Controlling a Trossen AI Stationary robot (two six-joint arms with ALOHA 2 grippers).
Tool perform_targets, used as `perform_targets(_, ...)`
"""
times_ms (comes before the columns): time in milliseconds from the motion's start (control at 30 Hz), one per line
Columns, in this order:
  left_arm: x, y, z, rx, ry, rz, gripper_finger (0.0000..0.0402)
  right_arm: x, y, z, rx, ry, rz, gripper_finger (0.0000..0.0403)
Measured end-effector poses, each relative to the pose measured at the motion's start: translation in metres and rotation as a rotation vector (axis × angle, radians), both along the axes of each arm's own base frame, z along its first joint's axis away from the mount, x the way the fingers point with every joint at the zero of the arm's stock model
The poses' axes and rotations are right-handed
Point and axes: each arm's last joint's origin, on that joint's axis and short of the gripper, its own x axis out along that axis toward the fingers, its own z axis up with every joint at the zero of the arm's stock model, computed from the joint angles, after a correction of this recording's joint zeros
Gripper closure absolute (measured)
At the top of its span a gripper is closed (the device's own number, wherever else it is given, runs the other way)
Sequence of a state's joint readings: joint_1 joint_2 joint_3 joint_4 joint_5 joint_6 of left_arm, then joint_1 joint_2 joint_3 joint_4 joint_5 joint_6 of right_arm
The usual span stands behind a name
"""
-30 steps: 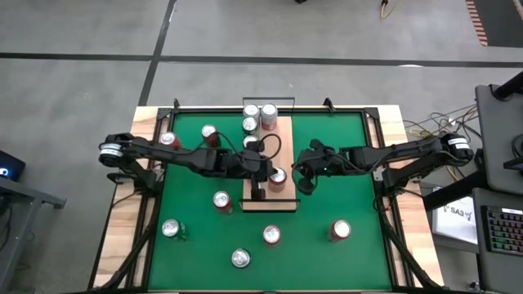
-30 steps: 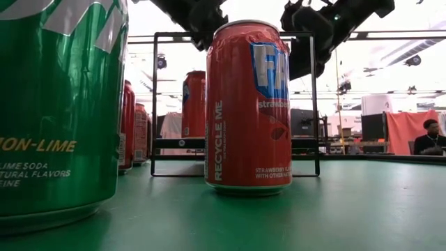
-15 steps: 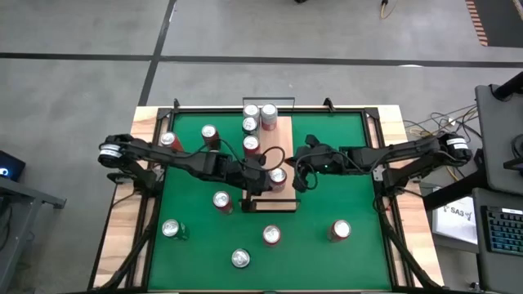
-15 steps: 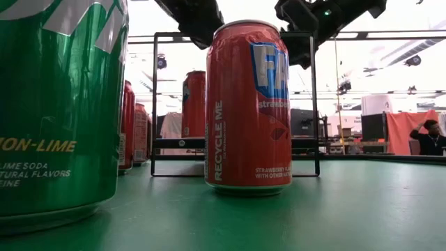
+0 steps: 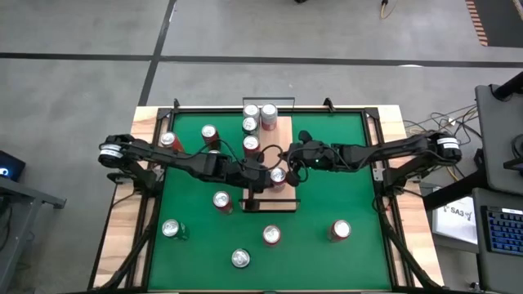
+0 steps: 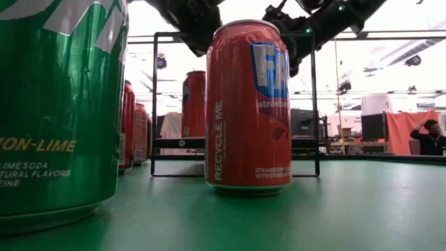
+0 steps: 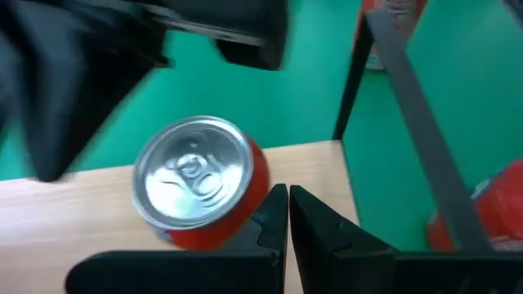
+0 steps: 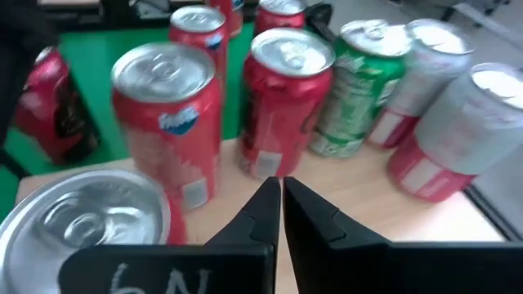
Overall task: Place canned beverage on shelf
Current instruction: Put the orange soda can on the shelf and aligned with the other orange soda can
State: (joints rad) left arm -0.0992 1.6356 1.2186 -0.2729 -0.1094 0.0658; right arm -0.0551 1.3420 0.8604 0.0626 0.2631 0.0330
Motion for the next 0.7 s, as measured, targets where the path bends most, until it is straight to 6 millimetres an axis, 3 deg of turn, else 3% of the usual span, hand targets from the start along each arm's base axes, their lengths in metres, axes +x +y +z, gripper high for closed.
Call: perform_targets(700,-0.0001,0.0090,-0.0009,0.042,0.002,0.081,0.0402,-0.0045,0.0050,-0.0061,0.113,0.067,0.074,0.0394)
